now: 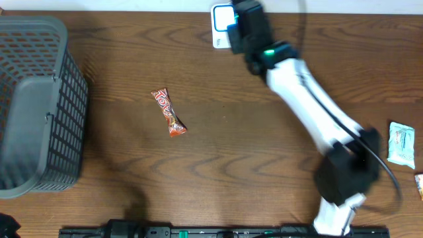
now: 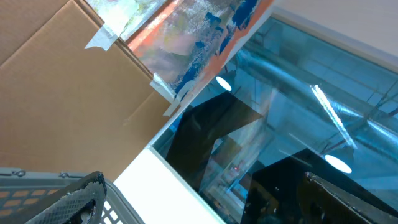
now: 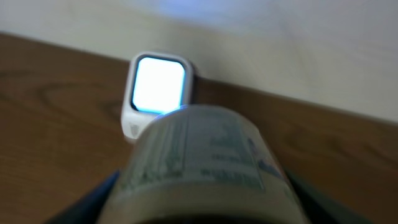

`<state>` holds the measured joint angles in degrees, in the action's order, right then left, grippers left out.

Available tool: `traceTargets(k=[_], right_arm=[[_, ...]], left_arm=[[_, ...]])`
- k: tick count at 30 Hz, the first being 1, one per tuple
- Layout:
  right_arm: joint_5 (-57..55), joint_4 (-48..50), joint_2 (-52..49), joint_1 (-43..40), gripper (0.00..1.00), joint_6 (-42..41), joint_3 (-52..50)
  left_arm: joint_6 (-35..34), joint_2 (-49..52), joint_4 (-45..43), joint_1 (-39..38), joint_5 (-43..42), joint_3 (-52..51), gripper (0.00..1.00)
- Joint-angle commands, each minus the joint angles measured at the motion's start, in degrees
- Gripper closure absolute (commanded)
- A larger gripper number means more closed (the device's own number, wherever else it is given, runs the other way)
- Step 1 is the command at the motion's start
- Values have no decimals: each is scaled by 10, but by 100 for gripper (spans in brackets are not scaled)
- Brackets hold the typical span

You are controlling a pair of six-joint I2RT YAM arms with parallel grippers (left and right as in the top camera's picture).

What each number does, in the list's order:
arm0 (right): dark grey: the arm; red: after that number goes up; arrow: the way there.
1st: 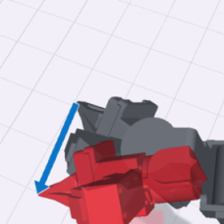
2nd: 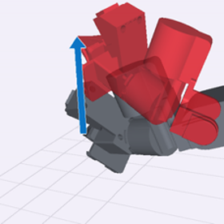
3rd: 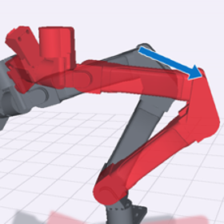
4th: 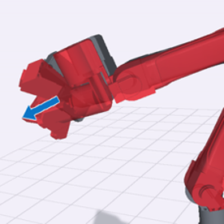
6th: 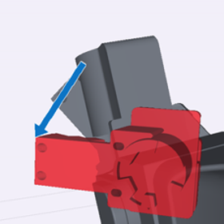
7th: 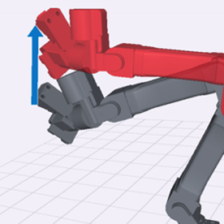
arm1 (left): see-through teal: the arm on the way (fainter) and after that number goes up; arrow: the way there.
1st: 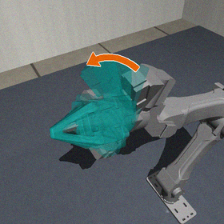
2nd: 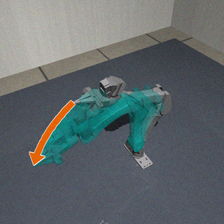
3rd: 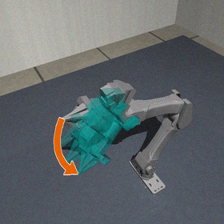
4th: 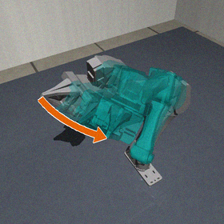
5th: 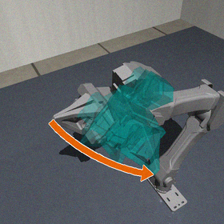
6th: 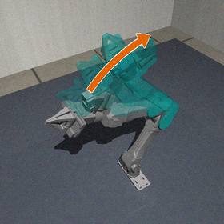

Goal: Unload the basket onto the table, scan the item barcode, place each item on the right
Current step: 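Carry the jar off to the right table edge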

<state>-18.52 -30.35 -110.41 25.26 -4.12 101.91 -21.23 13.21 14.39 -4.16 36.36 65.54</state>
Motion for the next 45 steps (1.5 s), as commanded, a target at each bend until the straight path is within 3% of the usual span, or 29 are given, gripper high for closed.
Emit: traceTargets(k=[1, 6, 9, 11, 14, 23, 42, 44, 45], right_arm=[[19, -140, 62, -60, 50, -88, 8], [122, -332, 66, -164, 51, -110, 1], [162, -378, 51, -222, 54, -83, -18], [161, -382, 42, -250, 48, -74, -39], [161, -367, 33, -291, 43, -57, -82], [158, -237, 10, -455, 41, -57, -209], [128, -157, -42, -739, 41, -57, -214], [129, -157, -42, -759, 37, -57, -214], [131, -157, -42, -766, 27, -57, -214]], left_arm=[[-5, -5, -3, 2, 1, 0, 2], [-11, -5, -3, 2, 1, 0, 2], [-28, -5, -3, 2, 1, 0, 2], [-31, -5, -3, 2, 1, 0, 2], [-31, -5, -3, 2, 1, 0, 2], [-31, -5, -3, 2, 1, 0, 2], [-31, -5, 1, 2, 1, -1, 2], [-31, -5, 1, 2, 1, -2, 2], [-31, -5, 1, 2, 1, -3, 2]])
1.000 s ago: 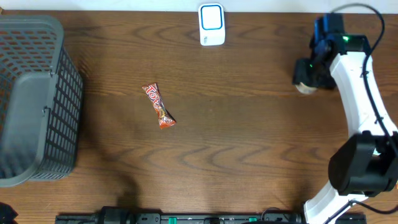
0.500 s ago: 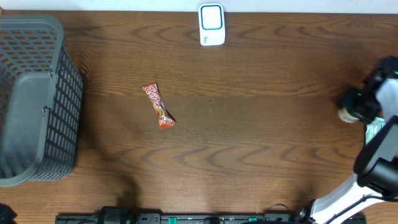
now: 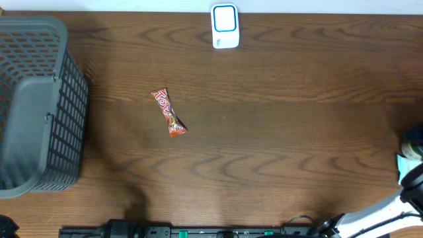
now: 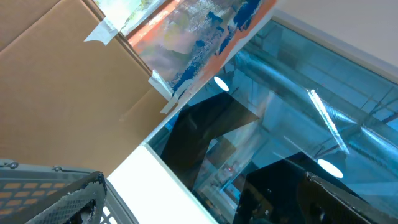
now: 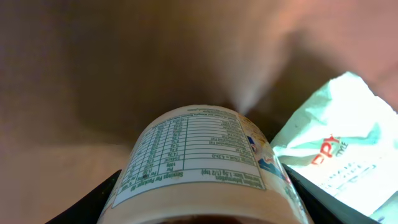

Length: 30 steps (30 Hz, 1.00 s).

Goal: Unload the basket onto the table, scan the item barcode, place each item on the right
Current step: 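Carry the jar off to the right table edge, then set the jar down at the right edge and release it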

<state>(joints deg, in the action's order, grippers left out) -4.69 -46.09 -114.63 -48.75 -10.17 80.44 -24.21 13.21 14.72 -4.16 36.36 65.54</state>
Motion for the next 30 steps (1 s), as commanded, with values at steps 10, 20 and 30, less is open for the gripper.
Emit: traceTargets(k=[10, 20, 30], right_arm=[[163, -50, 4, -12, 1, 4, 94], [172, -254, 8, 182, 1, 0, 388], [168, -357, 7, 484, 1, -1, 450]], left_arm=[[-30, -5, -2, 2, 1, -14, 2], [-42, -5, -3, 2, 1, -14, 2], [-42, -5, -10, 2, 2, -14, 2]])
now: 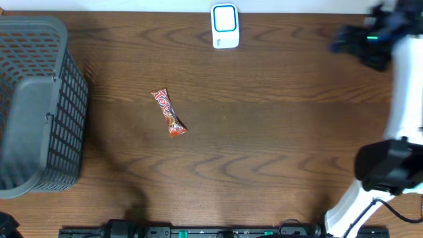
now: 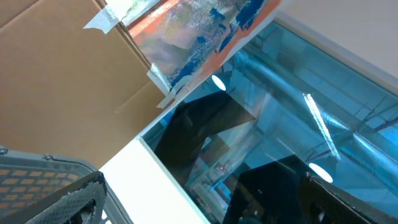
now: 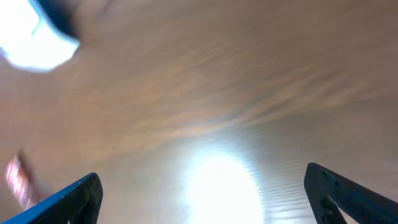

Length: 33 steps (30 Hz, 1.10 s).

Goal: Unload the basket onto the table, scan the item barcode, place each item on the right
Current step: 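Set the jar down at the right edge and release it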

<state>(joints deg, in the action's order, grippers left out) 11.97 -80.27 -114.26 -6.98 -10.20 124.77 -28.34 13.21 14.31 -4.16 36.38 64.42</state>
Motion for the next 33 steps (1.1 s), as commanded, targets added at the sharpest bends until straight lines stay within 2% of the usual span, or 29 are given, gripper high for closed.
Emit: traceTargets(k=[1, 2, 6, 8, 10, 15, 21, 26, 31, 32, 33], right_arm=[[1, -22, 4, 92, 1, -7, 7], [-2, -29, 4, 113, 1, -16, 7], [-59, -92, 4, 184, 23, -59, 7], [-113, -144, 4, 208, 52, -94, 7], [-156, -171, 4, 219, 89, -124, 4], [-121, -171, 29, 226, 97, -134, -18], [-155, -171, 73, 213, 99, -171, -42], [-254, -171, 168, 191, 99, -283, -138], [-348, -170, 315, 156, 99, -458, -308], [-370, -170, 369, 140, 99, -520, -373], [-382, -170, 397, 129, 99, -545, -408]], left_arm=[[0, -5, -7, 2, 1, -2, 2], [0, -5, -7, 2, 1, -2, 2], [0, -5, -10, 2, 3, -2, 2], [0, -5, -10, 2, 3, -2, 2], [0, -5, -10, 2, 3, -2, 2], [0, -5, -13, 2, 4, -2, 2], [0, -5, -14, 2, 4, -2, 2], [0, -5, -14, 2, 3, -2, 2], [0, -5, -13, 2, 3, -2, 2], [0, -5, -13, 2, 3, -2, 2], [0, -5, -13, 2, 3, -2, 2]])
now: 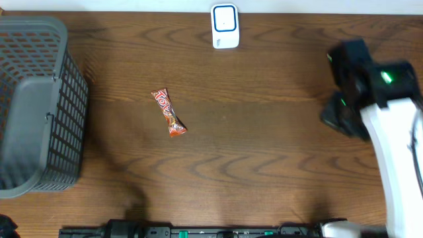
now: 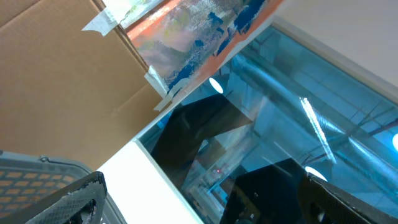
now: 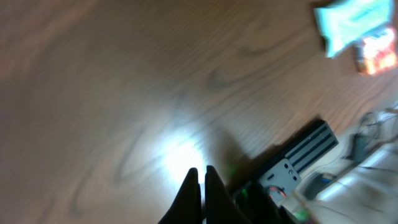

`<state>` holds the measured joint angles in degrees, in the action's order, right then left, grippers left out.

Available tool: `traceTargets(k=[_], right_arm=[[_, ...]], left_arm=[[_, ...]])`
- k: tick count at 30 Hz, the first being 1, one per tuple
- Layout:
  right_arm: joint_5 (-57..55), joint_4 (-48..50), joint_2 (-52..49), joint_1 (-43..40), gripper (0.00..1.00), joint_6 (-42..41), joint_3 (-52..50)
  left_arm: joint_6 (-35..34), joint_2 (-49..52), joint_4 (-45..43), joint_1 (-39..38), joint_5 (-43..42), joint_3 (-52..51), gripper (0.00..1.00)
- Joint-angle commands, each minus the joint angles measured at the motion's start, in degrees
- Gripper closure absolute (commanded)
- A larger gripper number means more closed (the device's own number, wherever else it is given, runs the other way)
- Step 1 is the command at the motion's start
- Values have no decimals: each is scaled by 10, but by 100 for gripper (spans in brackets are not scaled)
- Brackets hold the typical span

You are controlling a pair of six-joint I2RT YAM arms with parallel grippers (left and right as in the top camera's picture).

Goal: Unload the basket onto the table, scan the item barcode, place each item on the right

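Observation:
The item I scanned earlier is out of view in every frame. The white barcode scanner [image 1: 225, 26] with its blue-lit face stands at the table's far edge. My right arm [image 1: 393, 139] reaches over the right part of the table. The right gripper [image 3: 202, 180] is shut, its two black fingers pressed together with nothing between them, above bare wood. My left gripper [image 2: 200, 186] is open and empty. It points up at cardboard and a glass ceiling, with a basket rim [image 2: 25, 171] at the lower left.
A grey mesh basket [image 1: 36, 99] fills the left side. A red candy bar [image 1: 169, 112] lies left of centre. A white packet [image 3: 354, 18] and a small orange packet [image 3: 376, 56] lie near the right edge. A black rail [image 3: 305, 152] runs along the table's front.
My right gripper was open and empty near the far right corner. Now it is shut on nothing and the arm sits lower, over the right-middle of the table. The left gripper has barely shifted.
My right gripper held a labelled bottle in front of the lit scanner. Then it held the bottle at the right edge beside the white packet. Then it was open and empty near the far right. Now it is shut and empty.

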<state>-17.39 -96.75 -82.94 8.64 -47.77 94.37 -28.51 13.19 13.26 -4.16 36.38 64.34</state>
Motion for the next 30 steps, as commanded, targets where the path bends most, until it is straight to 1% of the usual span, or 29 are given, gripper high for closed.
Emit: traceTargets(k=[1, 4, 7, 11, 13, 16, 19, 20, 24, 28, 30], right_arm=[[-97, -5, 108, -39, 99, -191, -135], [-115, -2, 179, -85, 99, -271, -229], [-130, 34, 231, -134, 99, -305, -311], [-114, 120, 268, -190, 99, -311, -401], [-127, 162, 270, -219, 99, -311, -439], [-155, 217, 258, -261, 99, -310, -469], [-178, 242, 234, -318, 99, -297, -481], [-185, 255, 217, -355, 99, -281, -481], [-182, 308, 172, -455, 99, -210, -481], [-136, 340, 132, -553, 99, -169, -481], [-135, 355, 114, -597, 99, -162, -481]], left_arm=[[1, -5, -2, 2, 3, -2, 2], [1, -5, 2, 2, 3, -2, 2], [1, -5, 4, 2, 3, -2, 2], [1, -5, 6, 2, 3, -2, 2], [1, -5, 6, 2, 3, -2, 2], [1, -5, 6, 2, 3, -2, 2], [1, -5, 6, 2, 3, -2, 2], [1, -5, 7, 2, 3, -2, 2], [1, -5, 11, 2, 3, -2, 2], [1, -5, 11, 2, 3, -2, 2], [1, -5, 12, 2, 3, -2, 2]])
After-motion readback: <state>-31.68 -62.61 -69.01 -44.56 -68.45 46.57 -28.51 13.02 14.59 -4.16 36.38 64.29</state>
